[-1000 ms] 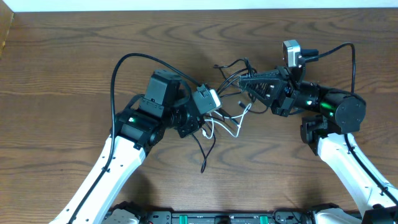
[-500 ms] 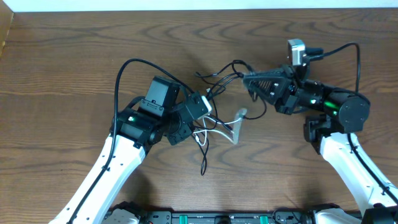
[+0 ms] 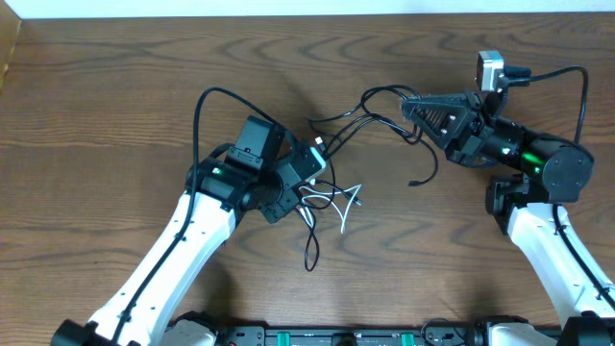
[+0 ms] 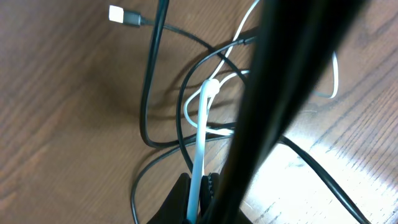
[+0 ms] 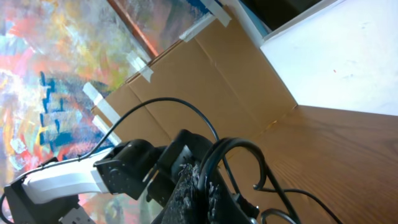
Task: Untangle cables
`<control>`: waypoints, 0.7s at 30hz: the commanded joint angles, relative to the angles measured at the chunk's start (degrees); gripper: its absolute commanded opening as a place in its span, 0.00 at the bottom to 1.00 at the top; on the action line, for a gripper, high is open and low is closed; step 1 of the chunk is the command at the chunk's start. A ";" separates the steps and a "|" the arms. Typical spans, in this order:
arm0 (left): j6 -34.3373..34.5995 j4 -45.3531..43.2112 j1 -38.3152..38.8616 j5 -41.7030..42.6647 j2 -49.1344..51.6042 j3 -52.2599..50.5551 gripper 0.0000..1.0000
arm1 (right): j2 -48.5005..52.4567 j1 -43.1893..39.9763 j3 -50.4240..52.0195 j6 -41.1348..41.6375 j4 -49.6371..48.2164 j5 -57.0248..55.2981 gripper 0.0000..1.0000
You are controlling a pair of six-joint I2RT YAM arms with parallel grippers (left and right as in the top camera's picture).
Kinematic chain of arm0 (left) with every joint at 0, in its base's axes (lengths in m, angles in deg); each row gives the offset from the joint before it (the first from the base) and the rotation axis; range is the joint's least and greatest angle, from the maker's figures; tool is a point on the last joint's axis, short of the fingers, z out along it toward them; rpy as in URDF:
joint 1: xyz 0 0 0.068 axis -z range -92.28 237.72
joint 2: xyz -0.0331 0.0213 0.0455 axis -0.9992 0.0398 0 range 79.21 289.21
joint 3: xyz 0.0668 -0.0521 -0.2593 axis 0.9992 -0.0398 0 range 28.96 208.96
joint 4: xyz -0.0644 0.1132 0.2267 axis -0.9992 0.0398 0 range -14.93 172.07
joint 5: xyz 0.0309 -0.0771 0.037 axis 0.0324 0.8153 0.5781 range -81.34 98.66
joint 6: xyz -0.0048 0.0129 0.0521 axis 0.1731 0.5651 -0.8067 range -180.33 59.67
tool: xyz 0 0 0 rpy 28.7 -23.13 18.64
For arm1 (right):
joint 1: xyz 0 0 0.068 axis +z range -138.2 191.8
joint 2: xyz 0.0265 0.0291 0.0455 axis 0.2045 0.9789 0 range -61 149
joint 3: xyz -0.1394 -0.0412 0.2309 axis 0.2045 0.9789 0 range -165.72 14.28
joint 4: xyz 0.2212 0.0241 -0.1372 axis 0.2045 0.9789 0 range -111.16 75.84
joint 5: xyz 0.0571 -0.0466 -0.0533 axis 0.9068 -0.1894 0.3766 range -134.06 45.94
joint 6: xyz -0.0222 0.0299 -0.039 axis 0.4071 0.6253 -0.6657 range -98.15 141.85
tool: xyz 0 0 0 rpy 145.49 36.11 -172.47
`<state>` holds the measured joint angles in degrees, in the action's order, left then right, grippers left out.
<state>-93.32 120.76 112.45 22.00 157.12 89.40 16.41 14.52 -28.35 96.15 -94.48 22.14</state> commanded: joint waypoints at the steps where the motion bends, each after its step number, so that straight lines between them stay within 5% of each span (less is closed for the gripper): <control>1: 1.38 1.03 -0.57 -2.49 2.47 -1.16 0.07 | -0.24 -1.90 -0.42 -0.61 -0.61 -2.84 0.01; 21: 1.40 1.68 -0.63 -4.52 3.65 -1.16 0.07 | -0.24 -15.54 -0.42 0.37 6.78 0.66 0.01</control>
<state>-92.65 121.59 112.26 20.21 160.53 89.23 16.41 1.58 -28.35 96.45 -87.92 23.21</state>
